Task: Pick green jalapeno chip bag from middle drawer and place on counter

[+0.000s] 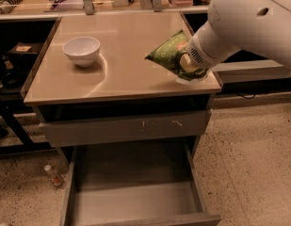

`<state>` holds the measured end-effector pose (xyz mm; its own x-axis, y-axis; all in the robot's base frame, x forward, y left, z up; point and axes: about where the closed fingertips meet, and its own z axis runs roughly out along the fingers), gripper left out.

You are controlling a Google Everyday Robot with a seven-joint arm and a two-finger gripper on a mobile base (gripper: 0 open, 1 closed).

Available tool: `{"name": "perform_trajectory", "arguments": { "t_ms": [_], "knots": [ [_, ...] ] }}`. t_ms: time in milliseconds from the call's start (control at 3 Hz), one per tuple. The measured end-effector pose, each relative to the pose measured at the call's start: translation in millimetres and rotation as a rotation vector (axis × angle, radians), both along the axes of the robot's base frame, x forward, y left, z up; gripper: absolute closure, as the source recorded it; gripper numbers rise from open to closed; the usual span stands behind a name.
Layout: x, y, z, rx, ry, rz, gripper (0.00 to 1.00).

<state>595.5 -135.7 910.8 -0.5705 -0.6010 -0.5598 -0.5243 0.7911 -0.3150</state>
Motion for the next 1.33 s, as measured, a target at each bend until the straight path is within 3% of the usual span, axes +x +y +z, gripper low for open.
{"name": "perform_trajectory", "arguments": {
  "t_ms": [667, 1333],
  "knots": [
    [55.7, 41.8, -12.7, 0.017, 0.051, 0.097, 1.00],
    [70.2, 105.0, -42.9, 0.026, 0.138, 0.243, 1.00]
  ]
}}
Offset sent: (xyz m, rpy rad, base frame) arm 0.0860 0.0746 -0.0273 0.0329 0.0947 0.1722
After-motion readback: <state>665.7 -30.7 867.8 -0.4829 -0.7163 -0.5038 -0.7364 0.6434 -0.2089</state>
